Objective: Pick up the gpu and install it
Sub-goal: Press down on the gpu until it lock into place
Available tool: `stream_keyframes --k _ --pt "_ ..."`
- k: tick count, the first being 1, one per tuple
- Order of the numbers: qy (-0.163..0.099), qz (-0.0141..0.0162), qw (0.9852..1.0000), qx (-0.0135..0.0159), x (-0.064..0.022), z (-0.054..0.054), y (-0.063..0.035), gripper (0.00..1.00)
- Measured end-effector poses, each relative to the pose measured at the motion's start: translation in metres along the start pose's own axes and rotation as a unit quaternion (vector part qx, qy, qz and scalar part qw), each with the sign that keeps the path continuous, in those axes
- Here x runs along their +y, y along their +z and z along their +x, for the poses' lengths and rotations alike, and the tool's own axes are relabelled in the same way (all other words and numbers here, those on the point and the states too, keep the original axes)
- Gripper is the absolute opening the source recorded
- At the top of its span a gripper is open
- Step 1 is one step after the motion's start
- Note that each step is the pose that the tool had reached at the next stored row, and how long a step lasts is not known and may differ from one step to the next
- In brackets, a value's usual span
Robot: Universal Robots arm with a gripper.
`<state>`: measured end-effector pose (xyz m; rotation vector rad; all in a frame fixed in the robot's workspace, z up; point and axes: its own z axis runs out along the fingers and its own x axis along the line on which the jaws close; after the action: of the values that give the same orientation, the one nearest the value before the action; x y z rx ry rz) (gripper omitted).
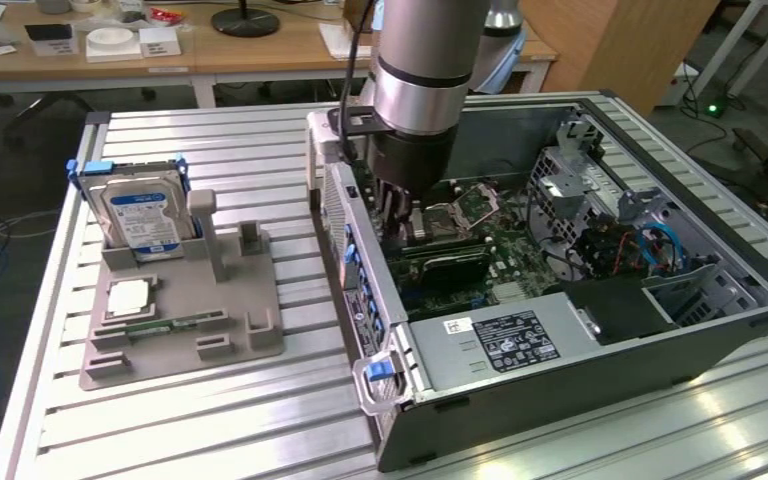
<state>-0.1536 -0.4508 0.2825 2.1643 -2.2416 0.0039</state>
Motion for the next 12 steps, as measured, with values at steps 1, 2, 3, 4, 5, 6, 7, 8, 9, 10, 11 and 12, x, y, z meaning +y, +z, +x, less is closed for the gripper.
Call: stream_keyframes --k 1,2,3,4,5,6,7,8,9,10,11,12 --pt "0.0 -0.0006 1.0 0.0001 -0.0033 0.0 0.0004 0.11" --pt "0.0 -0.0012 1.0 0.0001 -0.0061 0.0 0.0009 0.11" --pt "0.0 -0.0016 1.0 0.0001 -0.0087 0.0 0.0016 0.11" --pt "0.0 -0.002 1.0 0.0 -0.0107 0.0 0.0024 0.11" --pt "0.0 -0.0022 1.0 0.0 -0.012 -0.001 0.0031 0.11" --pt "0.0 -0.0024 1.0 0.0001 -0.0128 -0.001 0.0037 0.11" --pt "0.0 -0.0027 1.0 0.0001 -0.0133 -0.001 0.0043 0.11" --pt "0.0 -0.0029 1.0 0.0001 -0.0134 -0.001 0.0049 0.11" --pt "0.0 -0.0031 1.0 0.0001 -0.0134 -0.001 0.0056 0.11" --pt "0.0 -0.0032 1.0 0.0001 -0.0134 -0.001 0.0064 0.11" --pt "0.0 -0.0033 1.0 0.0001 -0.0135 -0.001 0.0075 0.11" --pt "0.0 -0.0035 1.0 0.0001 -0.0135 -0.001 0.0086 0.11"
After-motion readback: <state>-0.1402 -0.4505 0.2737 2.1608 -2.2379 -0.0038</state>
